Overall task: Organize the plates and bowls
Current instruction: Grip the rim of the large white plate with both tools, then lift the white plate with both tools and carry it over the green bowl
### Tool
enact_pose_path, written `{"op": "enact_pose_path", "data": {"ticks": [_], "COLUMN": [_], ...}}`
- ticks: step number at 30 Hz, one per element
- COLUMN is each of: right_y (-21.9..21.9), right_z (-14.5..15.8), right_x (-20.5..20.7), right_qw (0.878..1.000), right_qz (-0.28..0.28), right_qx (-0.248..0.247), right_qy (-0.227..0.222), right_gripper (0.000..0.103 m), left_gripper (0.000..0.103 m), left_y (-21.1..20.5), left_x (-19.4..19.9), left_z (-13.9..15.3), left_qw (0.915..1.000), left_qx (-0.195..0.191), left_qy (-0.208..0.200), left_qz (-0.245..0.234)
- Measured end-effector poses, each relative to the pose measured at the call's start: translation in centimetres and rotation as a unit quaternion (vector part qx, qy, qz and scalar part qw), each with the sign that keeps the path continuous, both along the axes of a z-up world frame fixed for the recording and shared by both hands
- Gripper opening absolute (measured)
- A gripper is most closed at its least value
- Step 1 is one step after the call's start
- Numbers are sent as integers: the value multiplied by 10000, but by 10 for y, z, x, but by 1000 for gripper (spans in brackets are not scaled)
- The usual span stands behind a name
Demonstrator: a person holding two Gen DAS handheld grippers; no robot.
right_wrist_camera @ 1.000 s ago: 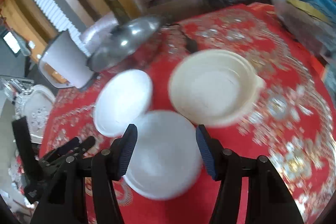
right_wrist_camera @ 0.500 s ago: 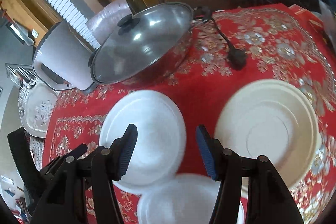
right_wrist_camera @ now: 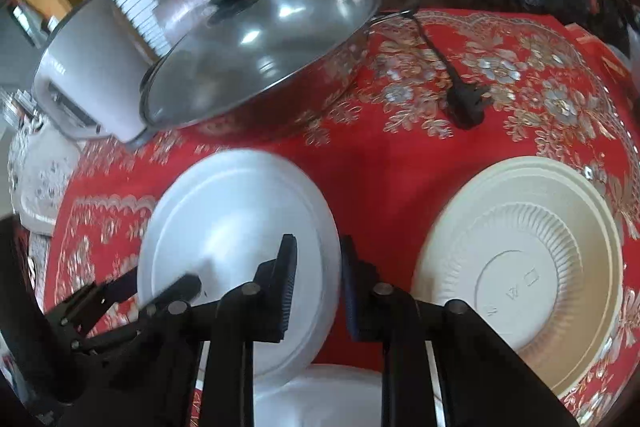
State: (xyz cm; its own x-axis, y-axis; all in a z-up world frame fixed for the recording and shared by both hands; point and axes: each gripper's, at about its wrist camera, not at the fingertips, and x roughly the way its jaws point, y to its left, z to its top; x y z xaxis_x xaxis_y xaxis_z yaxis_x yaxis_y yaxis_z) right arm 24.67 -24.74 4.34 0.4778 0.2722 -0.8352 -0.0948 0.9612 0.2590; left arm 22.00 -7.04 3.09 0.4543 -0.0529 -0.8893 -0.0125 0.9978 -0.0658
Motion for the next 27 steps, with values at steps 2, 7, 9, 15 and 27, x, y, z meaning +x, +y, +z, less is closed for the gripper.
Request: {"op": "enact_pose_path", "data": {"ticks": [2, 7, 9, 15, 27], "right_y": [4, 11, 14, 28, 89], "right_z": [1, 6, 8, 19, 43], "right_x": [-5, -14, -17, -36, -114], "right_qw": [9999, 9994, 9993, 9988, 9937], "right_qz": [71, 156, 189, 304, 936], "right_qx": [-116, -173, -196, -149, -71], "right_qy": [-105, -237, -257, -344, -613], "right_gripper": [13, 13, 13, 13, 14], "left_gripper": [20, 20, 20, 20, 20], "left_y": [-1, 7, 11, 29, 98], "left_x": [-2, -12, -19, -51, -152], "left_z": [-1, 4, 9, 23, 53], "left_qw": [10000, 9999, 9999, 9996, 9969], "left_qx": [39, 57, 60, -3, -83], "left_qy": [-2, -85, -138, -233, -559], "left_qz": [-33, 27, 55, 161, 545]}}
